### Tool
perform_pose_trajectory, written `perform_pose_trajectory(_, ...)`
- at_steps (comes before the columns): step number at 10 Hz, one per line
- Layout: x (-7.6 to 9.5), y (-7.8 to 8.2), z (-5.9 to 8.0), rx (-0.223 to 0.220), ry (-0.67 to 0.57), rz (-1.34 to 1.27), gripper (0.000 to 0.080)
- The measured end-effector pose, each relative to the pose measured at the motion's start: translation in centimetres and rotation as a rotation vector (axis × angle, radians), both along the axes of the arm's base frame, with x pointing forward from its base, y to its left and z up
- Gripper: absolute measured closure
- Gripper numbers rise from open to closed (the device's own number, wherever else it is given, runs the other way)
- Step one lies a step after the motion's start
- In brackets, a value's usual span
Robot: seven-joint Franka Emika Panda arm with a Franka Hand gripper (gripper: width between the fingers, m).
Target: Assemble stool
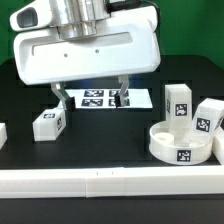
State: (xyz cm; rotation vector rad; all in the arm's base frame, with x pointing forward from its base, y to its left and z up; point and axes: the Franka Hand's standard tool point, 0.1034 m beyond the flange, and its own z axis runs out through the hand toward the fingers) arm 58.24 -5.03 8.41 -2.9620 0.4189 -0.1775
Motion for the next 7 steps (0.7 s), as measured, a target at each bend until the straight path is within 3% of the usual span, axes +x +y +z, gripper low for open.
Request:
perform_pose_trajectory(1,0.0,-0.4,0.0,-0.007,-0.007,-0.003,0.0151)
perform_pose_trajectory(2,-0.7,-2.0,-0.5,-0.039,-0.024,-0.026,0.0151)
perform_pose_trajectory(5,-2.4,-5.3,-1.3,-0.068,-0.01,-0.062,0.0151)
perform_pose_trajectory(7,-2.6,-5.7,-1.4,-0.056,0.006,-0.073,0.0151)
